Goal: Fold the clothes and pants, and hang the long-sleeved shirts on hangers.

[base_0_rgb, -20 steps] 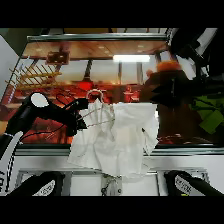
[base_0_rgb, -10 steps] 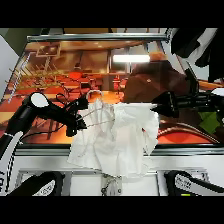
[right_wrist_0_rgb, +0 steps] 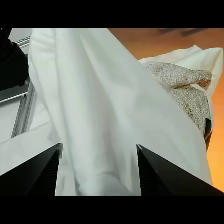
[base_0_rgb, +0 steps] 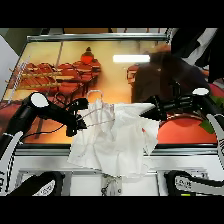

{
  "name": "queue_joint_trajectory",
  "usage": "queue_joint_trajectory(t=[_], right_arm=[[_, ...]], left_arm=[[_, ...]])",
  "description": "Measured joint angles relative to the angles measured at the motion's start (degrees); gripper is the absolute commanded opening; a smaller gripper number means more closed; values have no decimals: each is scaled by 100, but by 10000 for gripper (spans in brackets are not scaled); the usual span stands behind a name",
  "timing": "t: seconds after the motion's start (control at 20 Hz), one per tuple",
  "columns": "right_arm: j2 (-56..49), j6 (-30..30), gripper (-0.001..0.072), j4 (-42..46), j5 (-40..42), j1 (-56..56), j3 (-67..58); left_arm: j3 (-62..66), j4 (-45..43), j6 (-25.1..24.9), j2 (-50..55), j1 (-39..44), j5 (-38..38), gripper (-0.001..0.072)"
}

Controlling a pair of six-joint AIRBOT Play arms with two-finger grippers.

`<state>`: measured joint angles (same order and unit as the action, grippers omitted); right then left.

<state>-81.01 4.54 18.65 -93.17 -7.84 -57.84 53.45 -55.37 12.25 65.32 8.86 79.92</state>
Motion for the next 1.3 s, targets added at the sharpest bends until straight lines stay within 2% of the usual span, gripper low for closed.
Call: queue_joint_trajectory(t=[1.3], right_arm=[[-46,22,512,-87,164,337,-2]], left_arm=[[-2,-9,0,0,-7,2,17]])
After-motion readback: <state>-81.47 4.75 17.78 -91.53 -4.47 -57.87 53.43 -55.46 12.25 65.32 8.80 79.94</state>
